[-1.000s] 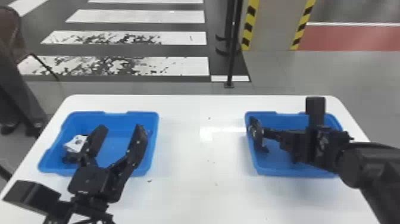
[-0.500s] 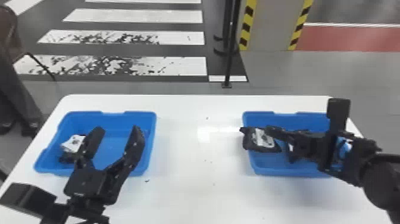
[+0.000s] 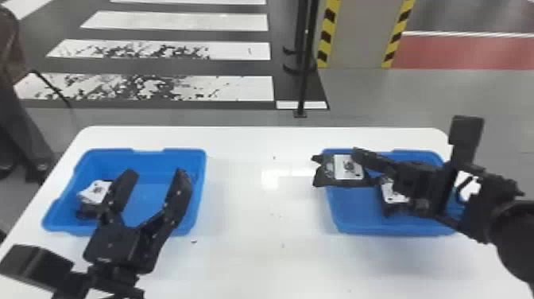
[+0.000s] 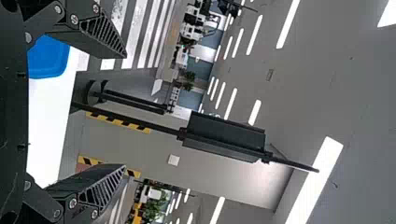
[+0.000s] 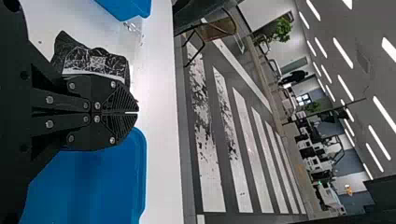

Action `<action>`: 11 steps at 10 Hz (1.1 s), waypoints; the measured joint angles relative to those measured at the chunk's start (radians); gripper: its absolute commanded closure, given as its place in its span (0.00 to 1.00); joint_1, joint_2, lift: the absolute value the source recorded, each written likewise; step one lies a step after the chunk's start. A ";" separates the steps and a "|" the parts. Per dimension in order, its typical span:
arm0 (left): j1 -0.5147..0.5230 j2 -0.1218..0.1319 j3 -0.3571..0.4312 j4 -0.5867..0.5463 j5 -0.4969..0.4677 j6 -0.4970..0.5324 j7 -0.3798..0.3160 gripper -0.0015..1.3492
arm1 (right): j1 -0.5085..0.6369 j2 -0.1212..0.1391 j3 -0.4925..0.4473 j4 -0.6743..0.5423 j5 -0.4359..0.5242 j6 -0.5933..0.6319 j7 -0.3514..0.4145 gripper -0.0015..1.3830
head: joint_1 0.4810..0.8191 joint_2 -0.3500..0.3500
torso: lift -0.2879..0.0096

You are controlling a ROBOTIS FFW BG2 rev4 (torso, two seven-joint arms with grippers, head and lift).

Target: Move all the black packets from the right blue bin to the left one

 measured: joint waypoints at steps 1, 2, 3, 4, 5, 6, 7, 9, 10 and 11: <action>0.000 0.000 0.000 0.001 0.000 0.000 0.000 0.16 | 0.000 0.001 -0.001 0.001 -0.020 -0.009 -0.001 0.84 | 0.63 0.48 | 0.50; -0.001 0.000 0.000 0.003 0.000 0.000 0.000 0.16 | 0.001 0.002 -0.001 0.005 -0.067 -0.021 0.000 0.84 | 0.63 0.49 | 0.50; -0.002 0.000 -0.001 0.004 0.000 -0.002 0.000 0.16 | -0.009 0.003 0.006 0.007 -0.116 -0.033 0.002 0.84 | 0.63 0.50 | 0.50; -0.004 0.000 -0.006 0.005 0.001 -0.006 0.000 0.16 | -0.029 0.003 0.023 0.005 -0.154 -0.047 0.007 0.84 | 0.63 0.52 | 0.50; -0.008 0.003 -0.016 0.005 0.003 -0.006 0.000 0.16 | -0.049 0.003 0.047 0.005 -0.195 -0.061 0.014 0.84 | 0.63 0.54 | 0.50; -0.012 0.006 -0.027 0.006 0.010 -0.004 0.000 0.16 | -0.066 0.002 0.074 0.012 -0.243 -0.074 0.024 0.84 | 0.63 0.57 | 0.50; -0.014 0.007 -0.036 0.007 0.021 -0.004 0.000 0.16 | -0.082 0.001 0.104 0.027 -0.293 -0.086 0.038 0.84 | 0.63 0.58 | 0.50; -0.017 0.011 -0.051 0.007 0.059 -0.005 -0.003 0.16 | -0.105 -0.004 0.175 0.067 -0.397 -0.117 0.066 0.84 | 0.63 0.65 | 0.50; -0.020 0.014 -0.063 0.007 0.085 0.001 -0.005 0.16 | -0.114 -0.005 0.208 0.082 -0.438 -0.129 0.072 0.84 | 0.63 0.67 | 0.50; -0.025 0.018 -0.076 0.007 0.122 0.022 -0.012 0.16 | -0.123 -0.007 0.232 0.091 -0.462 -0.134 0.076 0.84 | 0.63 0.68 | 0.50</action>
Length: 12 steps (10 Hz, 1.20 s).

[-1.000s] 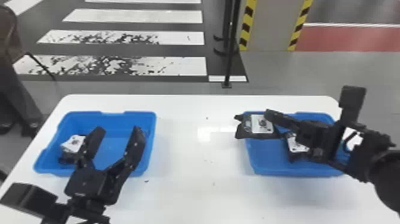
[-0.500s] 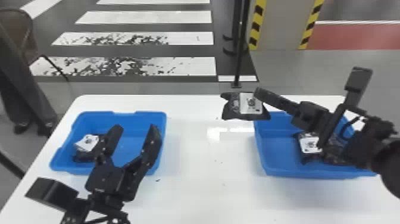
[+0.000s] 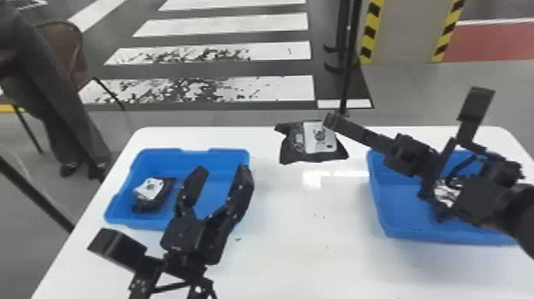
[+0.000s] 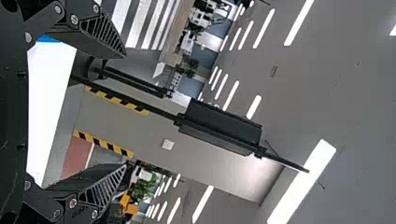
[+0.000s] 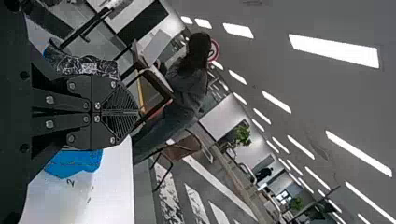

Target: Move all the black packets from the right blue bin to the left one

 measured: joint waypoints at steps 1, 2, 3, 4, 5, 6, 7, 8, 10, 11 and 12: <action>-0.006 0.005 -0.018 0.000 0.058 0.035 -0.010 0.16 | -0.009 -0.002 0.017 0.006 -0.016 -0.002 0.002 0.84 | 0.63 0.68 | 0.50; -0.013 0.010 -0.040 0.002 0.127 0.061 -0.025 0.16 | -0.017 -0.002 0.026 0.014 -0.031 -0.003 0.004 0.84 | 0.63 0.67 | 0.50; -0.024 0.016 -0.062 0.003 0.180 0.078 -0.043 0.16 | -0.021 -0.002 0.035 0.021 -0.046 -0.004 0.004 0.84 | 0.63 0.65 | 0.50; -0.034 0.021 -0.079 0.003 0.211 0.097 -0.049 0.16 | -0.026 -0.002 0.050 0.027 -0.061 -0.004 0.005 0.84 | 0.63 0.64 | 0.50; -0.040 0.025 -0.090 0.003 0.221 0.106 -0.049 0.16 | -0.033 -0.002 0.069 0.034 -0.076 -0.004 0.007 0.84 | 0.63 0.64 | 0.50; -0.043 0.026 -0.093 0.006 0.223 0.108 -0.049 0.16 | -0.038 -0.002 0.088 0.038 -0.089 -0.004 0.007 0.84 | 0.63 0.65 | 0.50; -0.047 0.026 -0.095 0.014 0.223 0.109 -0.049 0.16 | -0.046 -0.002 0.111 0.040 -0.097 -0.004 0.007 0.84 | 0.63 0.66 | 0.50; -0.052 0.026 -0.100 0.022 0.225 0.111 -0.049 0.16 | -0.056 -0.003 0.134 0.048 -0.110 -0.005 0.007 0.84 | 0.63 0.68 | 0.50; -0.063 0.029 -0.111 0.033 0.225 0.134 -0.050 0.16 | -0.068 -0.004 0.163 0.056 -0.132 -0.010 0.007 0.84 | 0.63 0.68 | 0.50; -0.067 0.030 -0.113 0.037 0.227 0.146 -0.052 0.16 | -0.073 -0.004 0.168 0.058 -0.141 -0.012 0.008 0.84 | 0.63 0.68 | 0.50; -0.069 0.030 -0.114 0.042 0.229 0.157 -0.054 0.16 | -0.076 -0.004 0.171 0.059 -0.152 -0.016 0.010 0.84 | 0.63 0.68 | 0.50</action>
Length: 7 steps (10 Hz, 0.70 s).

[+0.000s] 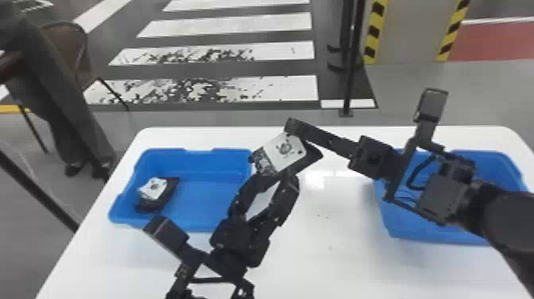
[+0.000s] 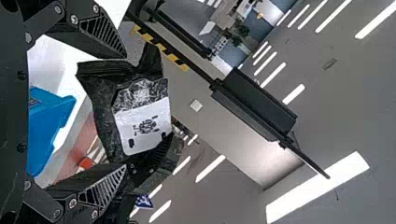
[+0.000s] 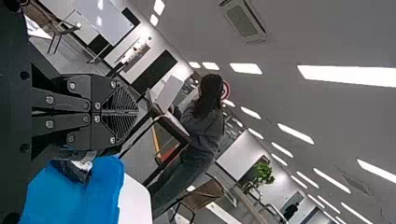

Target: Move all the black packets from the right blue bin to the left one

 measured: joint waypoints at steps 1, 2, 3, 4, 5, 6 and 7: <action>-0.001 0.000 0.000 0.006 0.005 0.005 -0.002 0.16 | -0.004 0.000 0.001 0.000 -0.008 -0.002 0.001 0.84 | 0.63 0.68 | 0.50; -0.002 0.000 -0.002 0.009 0.009 0.003 -0.003 0.16 | -0.005 0.000 0.002 0.002 -0.013 -0.002 0.002 0.84 | 0.63 0.68 | 0.50; -0.002 0.000 -0.006 0.011 0.020 0.000 -0.003 0.16 | -0.005 0.000 0.003 0.007 -0.017 -0.003 0.003 0.84 | 0.63 0.67 | 0.50; -0.004 0.001 -0.011 0.012 0.036 -0.001 -0.001 0.16 | -0.004 0.000 0.007 0.015 -0.024 -0.003 0.003 0.84 | 0.63 0.67 | 0.50; -0.006 0.003 -0.016 0.013 0.057 0.007 0.001 0.16 | -0.004 0.000 0.010 0.020 -0.031 -0.003 0.003 0.84 | 0.63 0.67 | 0.50; -0.008 0.004 -0.018 0.012 0.074 0.024 0.004 0.22 | -0.006 0.000 0.014 0.024 -0.035 -0.002 0.003 0.84 | 0.63 0.67 | 0.50; -0.010 0.006 -0.020 0.012 0.082 0.040 0.008 0.45 | -0.008 0.000 0.021 0.027 -0.040 0.000 0.003 0.84 | 0.63 0.67 | 0.50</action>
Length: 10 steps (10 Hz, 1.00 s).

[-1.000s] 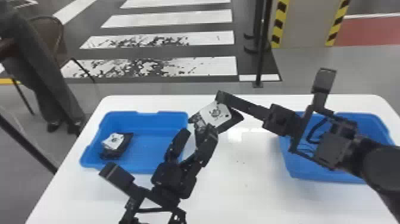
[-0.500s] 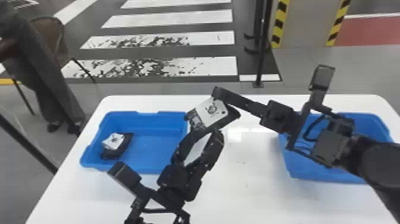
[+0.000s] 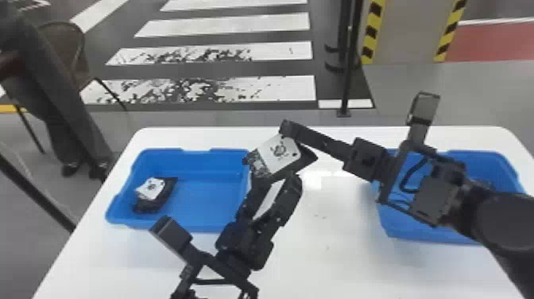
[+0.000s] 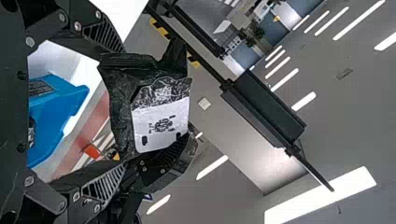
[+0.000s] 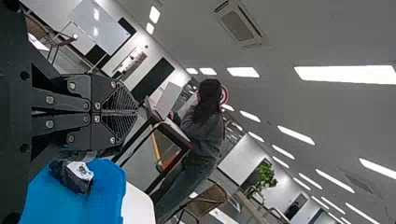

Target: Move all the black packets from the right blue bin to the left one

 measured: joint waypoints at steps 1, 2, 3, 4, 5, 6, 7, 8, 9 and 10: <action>-0.001 0.001 -0.001 0.000 -0.008 0.003 0.006 0.60 | -0.001 0.000 0.007 0.002 -0.004 0.000 0.000 0.84 | 0.63 0.67 | 0.50; 0.000 0.002 0.001 0.000 -0.022 -0.004 0.015 0.60 | -0.001 -0.001 0.011 0.004 -0.005 0.002 0.001 0.84 | 0.63 0.68 | 0.50; 0.003 0.003 0.007 -0.001 -0.031 -0.006 0.019 0.60 | 0.000 -0.001 0.014 0.006 -0.006 0.003 0.002 0.84 | 0.63 0.69 | 0.50; 0.007 0.003 0.016 -0.006 -0.047 -0.010 0.024 0.67 | 0.002 -0.003 0.014 0.009 -0.006 0.005 0.003 0.84 | 0.63 0.70 | 0.50; 0.011 0.002 0.025 -0.017 -0.070 -0.017 0.033 0.92 | 0.006 -0.004 0.015 0.012 -0.007 0.006 0.003 0.84 | 0.63 0.70 | 0.50; 0.025 0.003 0.028 -0.035 -0.086 -0.035 0.068 0.90 | 0.010 -0.006 0.015 0.016 -0.007 0.007 0.003 0.84 | 0.63 0.71 | 0.50; 0.045 0.004 0.032 -0.060 -0.098 -0.049 0.086 0.90 | 0.016 -0.007 0.015 0.019 -0.008 0.008 0.003 0.84 | 0.63 0.73 | 0.50; 0.055 0.002 0.040 -0.072 -0.108 -0.056 0.087 0.90 | 0.020 -0.008 0.015 0.021 -0.009 0.008 0.003 0.84 | 0.63 0.74 | 0.50; 0.057 0.001 0.043 -0.078 -0.124 -0.060 0.086 0.90 | 0.021 -0.008 0.015 0.021 -0.010 0.008 0.003 0.82 | 0.63 0.74 | 0.50; 0.057 0.002 0.044 -0.082 -0.136 -0.060 0.086 0.90 | 0.022 -0.008 0.015 0.021 -0.012 0.006 0.003 0.66 | 0.63 0.74 | 0.50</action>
